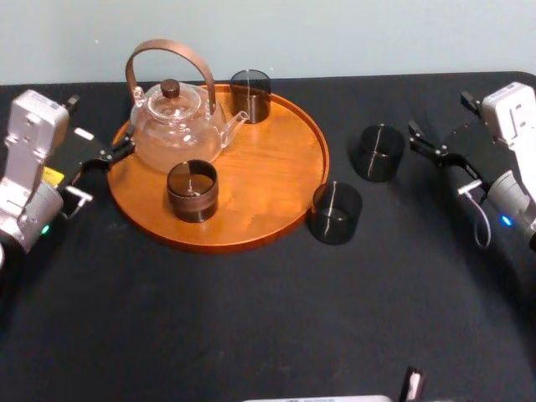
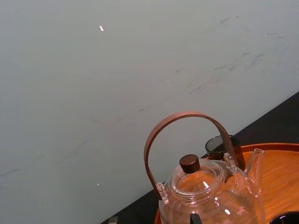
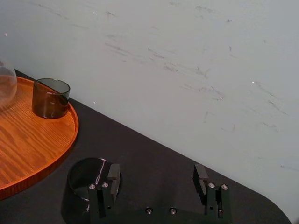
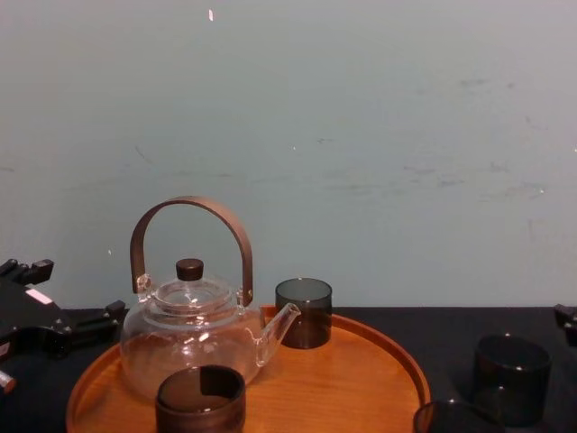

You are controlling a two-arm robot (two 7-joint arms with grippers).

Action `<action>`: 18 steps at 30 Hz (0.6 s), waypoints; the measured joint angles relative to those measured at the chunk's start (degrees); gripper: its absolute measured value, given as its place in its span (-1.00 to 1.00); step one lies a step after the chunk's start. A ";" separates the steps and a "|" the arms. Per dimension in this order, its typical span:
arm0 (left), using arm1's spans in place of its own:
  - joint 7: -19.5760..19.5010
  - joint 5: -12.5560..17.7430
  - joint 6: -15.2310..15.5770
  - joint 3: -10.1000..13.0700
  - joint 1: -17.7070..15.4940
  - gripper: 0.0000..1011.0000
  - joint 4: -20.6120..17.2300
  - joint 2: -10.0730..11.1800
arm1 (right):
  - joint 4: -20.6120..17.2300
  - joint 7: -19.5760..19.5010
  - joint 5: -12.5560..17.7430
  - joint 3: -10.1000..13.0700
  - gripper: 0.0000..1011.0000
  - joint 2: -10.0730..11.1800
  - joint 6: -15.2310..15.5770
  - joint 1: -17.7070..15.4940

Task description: Pick up the glass from the table and place it on the tray.

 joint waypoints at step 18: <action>0.00 0.00 0.00 0.00 0.00 0.98 0.00 0.00 | -9.89 3.29 1.22 3.18 0.98 2.30 1.36 -7.50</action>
